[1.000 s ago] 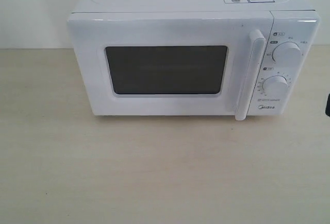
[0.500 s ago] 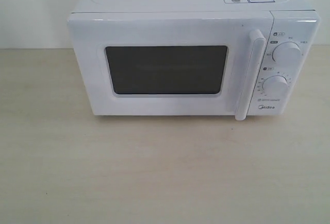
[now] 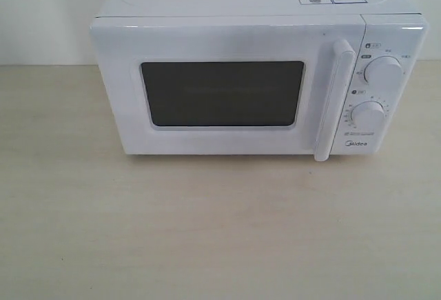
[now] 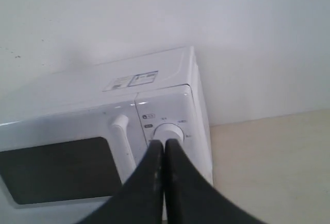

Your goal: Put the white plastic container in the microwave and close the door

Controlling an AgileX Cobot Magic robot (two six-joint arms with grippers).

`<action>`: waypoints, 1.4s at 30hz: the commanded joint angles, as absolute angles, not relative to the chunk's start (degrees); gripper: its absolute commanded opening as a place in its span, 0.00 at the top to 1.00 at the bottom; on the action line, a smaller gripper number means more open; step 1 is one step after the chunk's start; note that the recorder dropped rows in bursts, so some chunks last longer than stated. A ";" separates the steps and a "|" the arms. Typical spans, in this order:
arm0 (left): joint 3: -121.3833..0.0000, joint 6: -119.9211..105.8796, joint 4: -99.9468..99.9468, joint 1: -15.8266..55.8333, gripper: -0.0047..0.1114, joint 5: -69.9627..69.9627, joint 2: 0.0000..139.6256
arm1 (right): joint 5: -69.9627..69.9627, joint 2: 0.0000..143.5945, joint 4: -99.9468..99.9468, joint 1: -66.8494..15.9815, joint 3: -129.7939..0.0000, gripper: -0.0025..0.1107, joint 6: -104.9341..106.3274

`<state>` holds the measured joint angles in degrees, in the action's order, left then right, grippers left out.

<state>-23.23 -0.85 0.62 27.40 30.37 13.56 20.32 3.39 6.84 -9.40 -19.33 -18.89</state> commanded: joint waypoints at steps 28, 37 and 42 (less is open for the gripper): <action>-22.94 -1.11 0.37 27.85 0.92 29.56 13.42 | 5.07 0.00 3.15 -7.40 -3.32 0.98 -13.28; -22.94 -1.11 0.37 27.85 0.92 29.56 13.42 | 4.17 0.00 -5.25 -7.40 0.00 0.98 -1.40; -22.94 -1.11 0.37 27.85 0.92 29.56 13.42 | 7.59 0.00 -5.14 -7.40 0.00 0.98 -1.15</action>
